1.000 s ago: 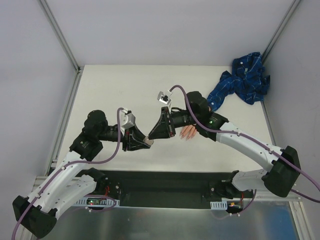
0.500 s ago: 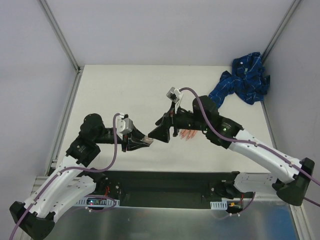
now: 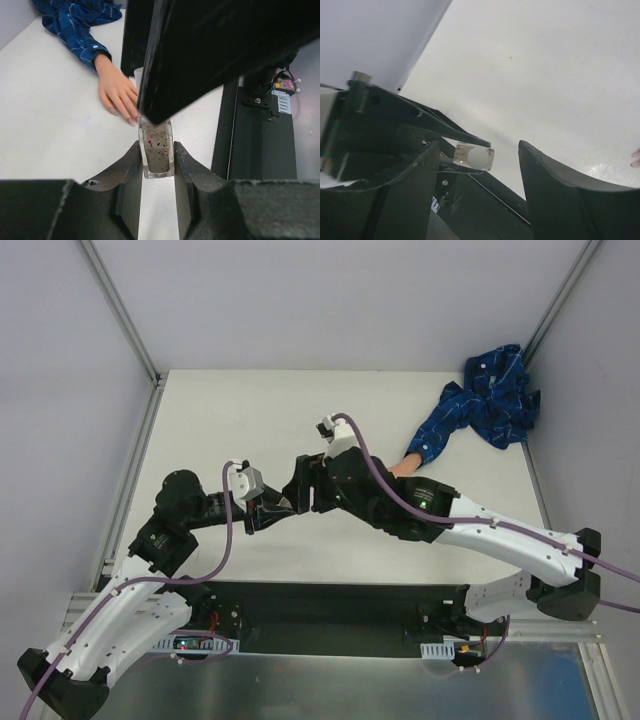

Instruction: Paint the nails

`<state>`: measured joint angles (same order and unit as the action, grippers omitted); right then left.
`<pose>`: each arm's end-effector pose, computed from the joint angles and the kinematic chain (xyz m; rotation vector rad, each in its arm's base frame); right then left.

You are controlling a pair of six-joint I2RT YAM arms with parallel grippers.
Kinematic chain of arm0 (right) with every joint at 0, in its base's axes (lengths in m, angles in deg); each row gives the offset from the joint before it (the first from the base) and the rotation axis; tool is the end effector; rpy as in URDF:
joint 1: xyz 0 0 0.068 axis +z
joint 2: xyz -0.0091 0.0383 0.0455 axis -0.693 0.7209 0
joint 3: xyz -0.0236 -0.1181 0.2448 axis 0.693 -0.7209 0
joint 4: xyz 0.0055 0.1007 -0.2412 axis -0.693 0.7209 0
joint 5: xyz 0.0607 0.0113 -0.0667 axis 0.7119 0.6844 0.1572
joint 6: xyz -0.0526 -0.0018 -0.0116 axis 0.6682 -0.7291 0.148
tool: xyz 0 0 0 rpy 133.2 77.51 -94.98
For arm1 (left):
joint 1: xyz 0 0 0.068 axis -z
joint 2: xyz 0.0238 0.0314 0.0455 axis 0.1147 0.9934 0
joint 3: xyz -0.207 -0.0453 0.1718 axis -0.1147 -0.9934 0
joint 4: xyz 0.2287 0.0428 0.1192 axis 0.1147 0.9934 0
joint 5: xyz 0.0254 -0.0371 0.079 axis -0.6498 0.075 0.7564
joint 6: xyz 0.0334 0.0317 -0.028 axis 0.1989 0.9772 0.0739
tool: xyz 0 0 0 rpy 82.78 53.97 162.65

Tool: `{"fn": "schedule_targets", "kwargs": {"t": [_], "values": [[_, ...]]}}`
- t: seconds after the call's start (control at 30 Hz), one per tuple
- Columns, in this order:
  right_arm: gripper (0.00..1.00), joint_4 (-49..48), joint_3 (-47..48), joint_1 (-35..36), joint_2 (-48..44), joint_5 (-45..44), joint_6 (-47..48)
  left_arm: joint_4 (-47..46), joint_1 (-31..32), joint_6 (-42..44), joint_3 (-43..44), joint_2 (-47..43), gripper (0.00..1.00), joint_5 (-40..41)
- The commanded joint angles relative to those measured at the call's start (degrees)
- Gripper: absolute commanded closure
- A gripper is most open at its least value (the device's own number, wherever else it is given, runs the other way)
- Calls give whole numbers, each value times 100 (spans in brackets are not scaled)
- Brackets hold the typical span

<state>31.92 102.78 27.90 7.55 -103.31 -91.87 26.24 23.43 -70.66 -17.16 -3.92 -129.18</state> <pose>0.1032 0.2709 0.4321 -0.5860 1.8332 0.7455 0.1178 -0.0975 0.3386 1.0771 1.2283 -0.9394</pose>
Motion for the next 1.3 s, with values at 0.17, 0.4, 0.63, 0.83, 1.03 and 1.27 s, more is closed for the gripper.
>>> {"fn": "schedule_targets", "kwargs": {"t": [0.17,0.4,0.63,0.83,1.03,1.27], "values": [[75,-46,193,31,355,-408,-179,-326,39,121,96,-100,100,199],[100,-1441,-1079,-829,-382,2484,1539,-326,30,147,122,-56,100,-573],[100,-3088,-1408,-2070,433,8652,2547,-511,39,-55,140,75,100,-2402],[100,-3070,-1512,-2228,435,8355,2783,-423,30,41,131,146,100,-2157],[100,-2720,-1513,-2010,180,6955,2572,-344,30,77,149,111,100,-1622],[100,-1279,-1091,-1148,-40,3805,2704,-309,30,15,140,49,100,-514]]}}
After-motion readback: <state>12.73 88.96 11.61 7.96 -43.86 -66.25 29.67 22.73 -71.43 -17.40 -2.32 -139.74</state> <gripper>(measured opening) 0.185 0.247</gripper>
